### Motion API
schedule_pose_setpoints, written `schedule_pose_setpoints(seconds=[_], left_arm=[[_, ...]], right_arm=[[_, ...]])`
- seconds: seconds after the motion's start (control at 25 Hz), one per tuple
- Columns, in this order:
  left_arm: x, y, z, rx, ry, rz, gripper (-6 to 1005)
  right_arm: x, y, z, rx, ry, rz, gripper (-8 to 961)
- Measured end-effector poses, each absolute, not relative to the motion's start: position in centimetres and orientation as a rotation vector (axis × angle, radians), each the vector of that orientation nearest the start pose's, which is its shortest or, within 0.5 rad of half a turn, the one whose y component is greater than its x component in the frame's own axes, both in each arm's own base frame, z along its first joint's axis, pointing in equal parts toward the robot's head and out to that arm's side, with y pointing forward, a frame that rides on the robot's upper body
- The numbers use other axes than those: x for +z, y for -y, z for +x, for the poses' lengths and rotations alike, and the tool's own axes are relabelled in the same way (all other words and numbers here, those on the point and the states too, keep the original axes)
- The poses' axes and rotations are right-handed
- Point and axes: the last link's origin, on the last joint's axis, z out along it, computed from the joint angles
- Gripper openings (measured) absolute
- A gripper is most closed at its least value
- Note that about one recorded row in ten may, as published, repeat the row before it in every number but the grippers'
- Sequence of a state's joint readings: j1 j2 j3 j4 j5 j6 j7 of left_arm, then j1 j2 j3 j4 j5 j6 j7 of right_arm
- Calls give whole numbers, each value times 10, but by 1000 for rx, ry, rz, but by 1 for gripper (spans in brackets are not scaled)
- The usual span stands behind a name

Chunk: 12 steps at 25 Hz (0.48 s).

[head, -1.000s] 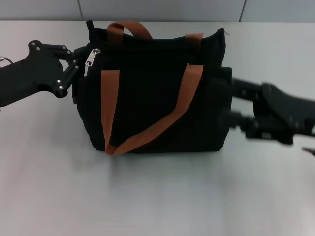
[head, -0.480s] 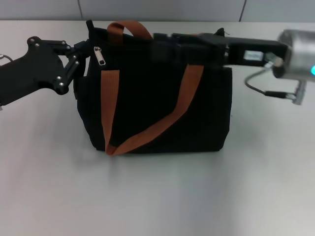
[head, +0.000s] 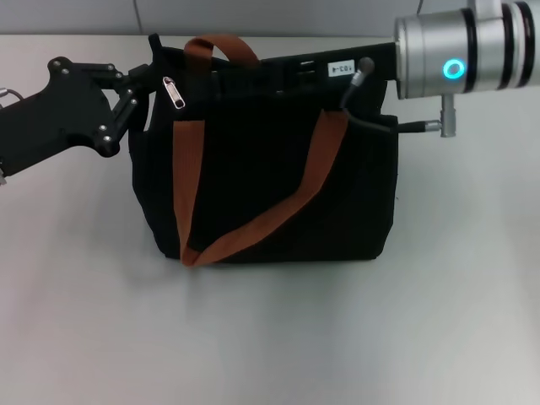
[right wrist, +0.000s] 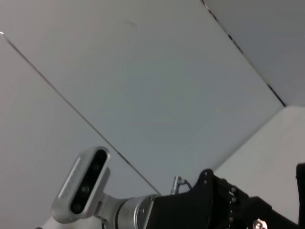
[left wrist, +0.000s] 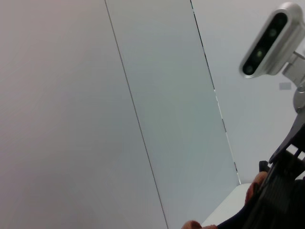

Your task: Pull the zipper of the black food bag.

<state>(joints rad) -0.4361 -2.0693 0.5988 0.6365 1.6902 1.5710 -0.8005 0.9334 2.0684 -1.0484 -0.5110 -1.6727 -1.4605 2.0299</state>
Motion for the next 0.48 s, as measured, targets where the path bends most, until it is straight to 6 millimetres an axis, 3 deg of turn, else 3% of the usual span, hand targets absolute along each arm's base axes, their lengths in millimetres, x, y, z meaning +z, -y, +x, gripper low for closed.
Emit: schedule_pose_setpoints(seconds=[0.48], left_arm=[[38, -326, -274, -812, -18, -2328, 27]], right_arm=[[-48, -404, 69, 652, -1256, -2969, 675]])
